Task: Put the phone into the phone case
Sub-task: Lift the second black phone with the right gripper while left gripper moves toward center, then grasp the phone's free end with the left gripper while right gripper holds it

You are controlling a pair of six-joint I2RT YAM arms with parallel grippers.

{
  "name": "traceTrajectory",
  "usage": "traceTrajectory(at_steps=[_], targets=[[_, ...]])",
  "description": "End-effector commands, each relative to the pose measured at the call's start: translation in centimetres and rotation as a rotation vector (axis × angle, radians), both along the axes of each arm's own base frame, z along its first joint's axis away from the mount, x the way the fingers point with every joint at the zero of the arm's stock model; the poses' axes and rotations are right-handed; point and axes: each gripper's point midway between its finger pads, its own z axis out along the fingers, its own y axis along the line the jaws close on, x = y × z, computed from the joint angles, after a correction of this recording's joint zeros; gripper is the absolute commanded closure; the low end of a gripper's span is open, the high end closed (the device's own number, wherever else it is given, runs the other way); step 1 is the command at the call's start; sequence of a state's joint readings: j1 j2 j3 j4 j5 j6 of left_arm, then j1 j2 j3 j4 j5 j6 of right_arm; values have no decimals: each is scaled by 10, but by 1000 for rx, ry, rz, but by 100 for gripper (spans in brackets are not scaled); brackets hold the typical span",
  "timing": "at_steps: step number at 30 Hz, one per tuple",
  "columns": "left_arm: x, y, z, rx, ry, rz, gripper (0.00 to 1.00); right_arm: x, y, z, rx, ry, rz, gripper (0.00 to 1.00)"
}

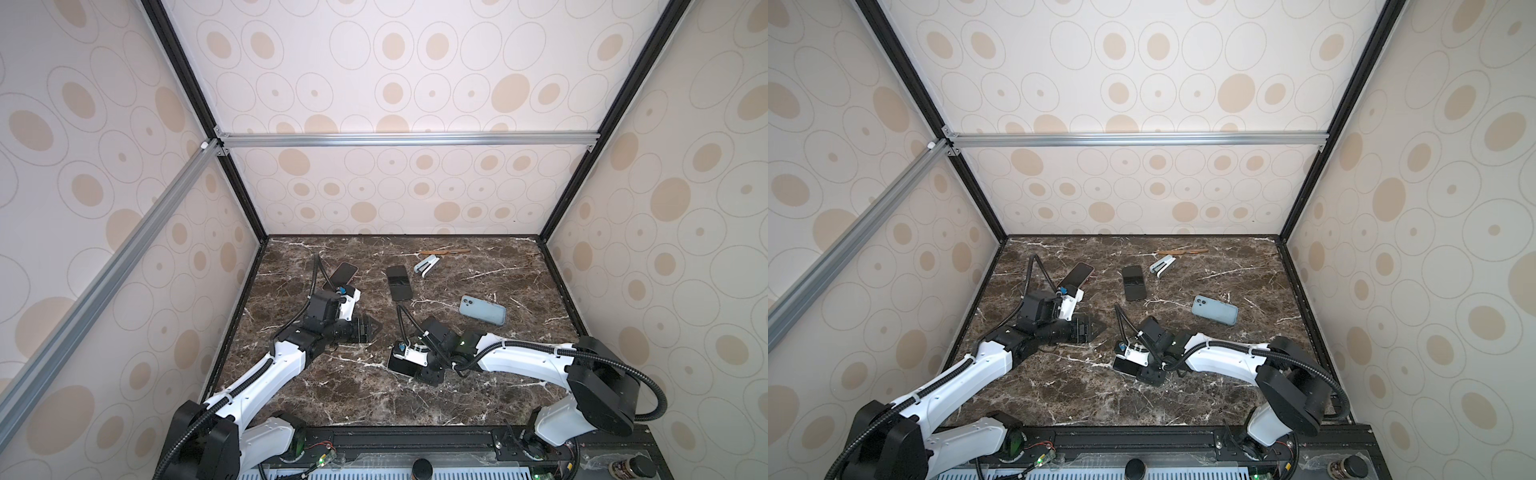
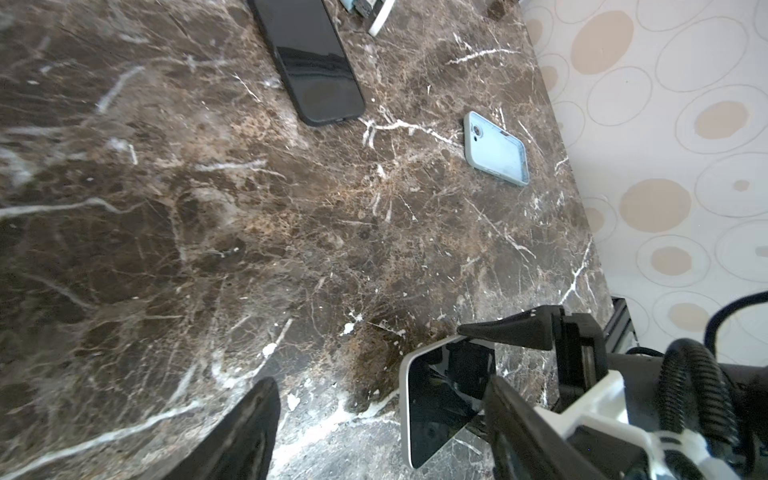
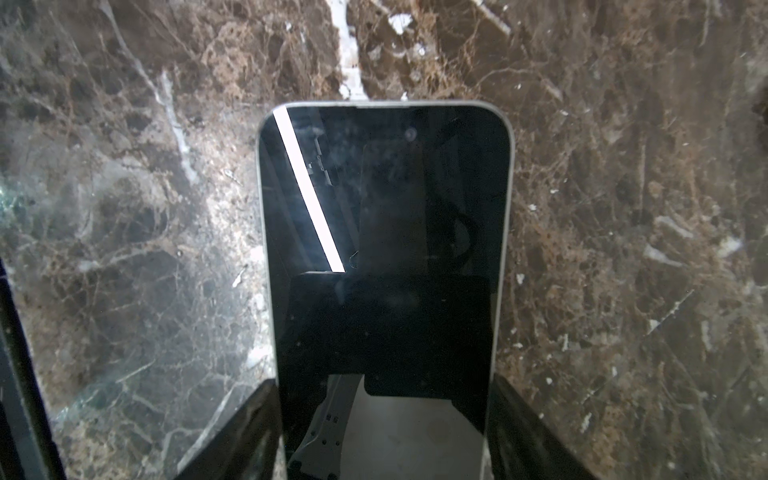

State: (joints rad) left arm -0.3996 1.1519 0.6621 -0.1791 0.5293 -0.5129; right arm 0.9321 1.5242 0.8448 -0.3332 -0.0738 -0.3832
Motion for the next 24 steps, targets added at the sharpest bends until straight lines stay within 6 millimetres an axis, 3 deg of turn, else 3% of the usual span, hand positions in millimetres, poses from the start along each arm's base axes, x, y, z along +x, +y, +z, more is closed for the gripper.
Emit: traceTrajectory(at_steps=[1,17,24], targets=[[-7,-12,-3,-58,38,-56,23,13,13,17,69,-43,-19,47],[-24,-30,-6,-157,114,-165,23,27,16,33,109,-68,-59,47],[-20,-36,-9,-151,147,-201,23,28,14,37,126,-70,-88,48]])
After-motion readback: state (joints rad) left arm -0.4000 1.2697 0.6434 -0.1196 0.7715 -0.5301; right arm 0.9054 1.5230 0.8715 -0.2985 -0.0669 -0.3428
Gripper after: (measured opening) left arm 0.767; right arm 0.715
